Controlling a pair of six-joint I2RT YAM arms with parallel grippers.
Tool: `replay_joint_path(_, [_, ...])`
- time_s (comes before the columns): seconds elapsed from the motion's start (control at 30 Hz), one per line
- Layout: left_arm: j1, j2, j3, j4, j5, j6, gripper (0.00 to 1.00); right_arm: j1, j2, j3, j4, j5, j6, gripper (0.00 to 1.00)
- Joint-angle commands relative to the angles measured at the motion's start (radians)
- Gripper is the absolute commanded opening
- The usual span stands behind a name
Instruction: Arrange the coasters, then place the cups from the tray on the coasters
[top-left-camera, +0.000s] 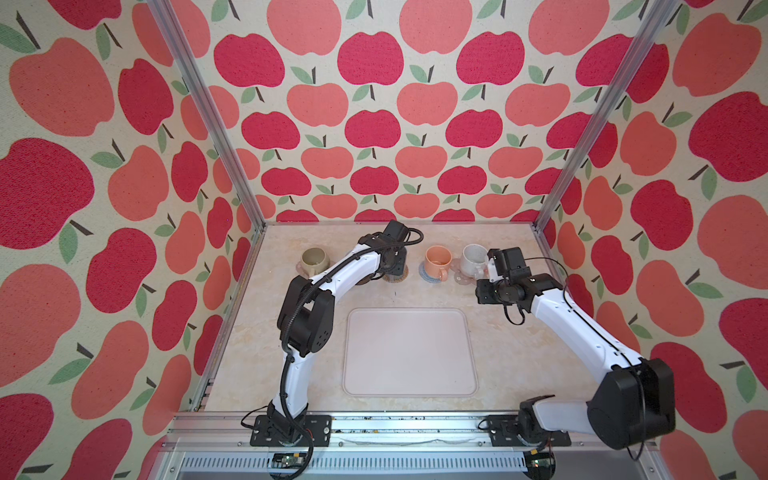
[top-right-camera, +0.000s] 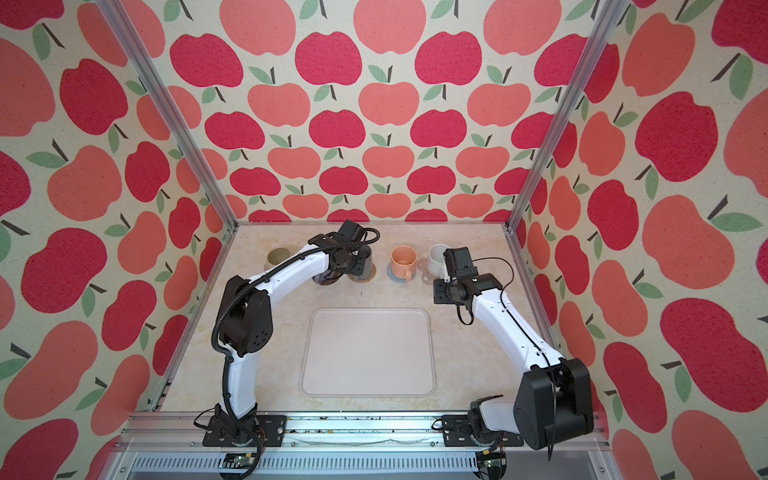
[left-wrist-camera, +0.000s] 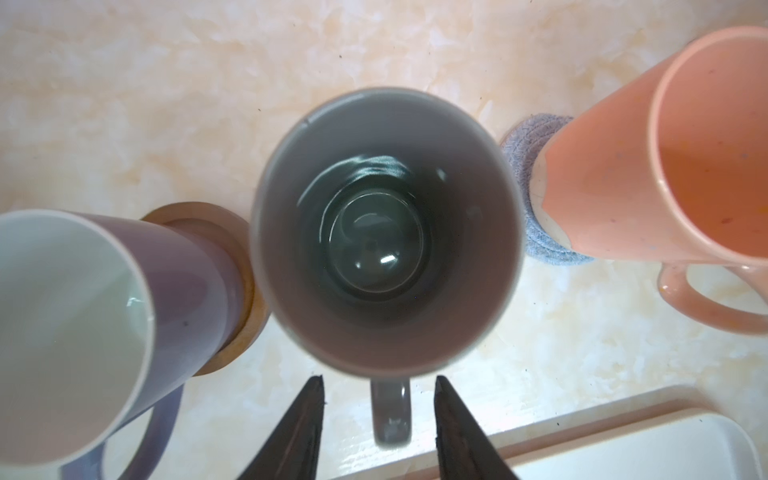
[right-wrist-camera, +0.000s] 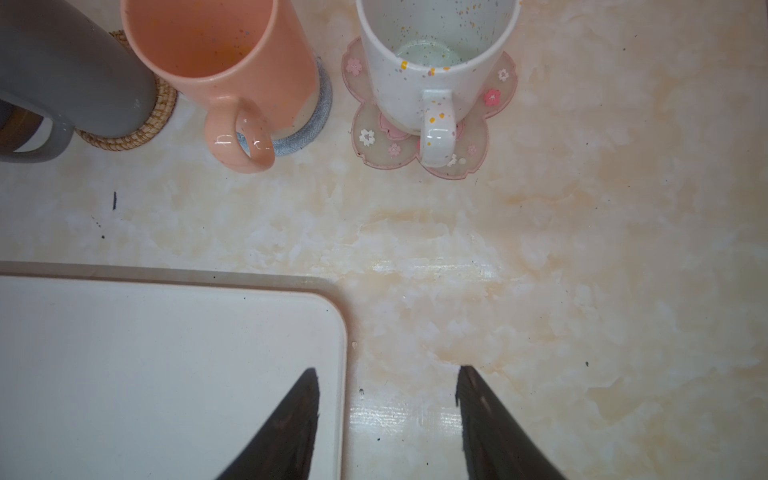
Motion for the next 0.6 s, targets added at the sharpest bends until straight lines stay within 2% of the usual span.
replay_joint_path(0.0, [0.012, -0.158, -0.096, 0.047, -0.095, 0.044, 0.52, -0.013, -0.05, -0.043, 0.119, 0.053, -0.074, 0.59])
replay_joint_path(0.27, [0.132, -0.5, -0.53, 0.269, -0.238, 0.071, 0.54, -0.064, -0.091, -0.125, 0.29, 0.097, -0.149, 0.6])
replay_joint_path(0.47, [0.27, -0.741, -0.865, 0.512, -0.319, 0.101, 0.56, -0.11, -0.129, -0.249, 0.481, 0.133, -0.173, 0.63])
replay_joint_path(0.57, [0.323, -0.811, -0.969, 0.556, -0.494, 0.019, 0.88, -0.121, -0.121, -0.309, 0.587, 0.136, -0.201, 0.67])
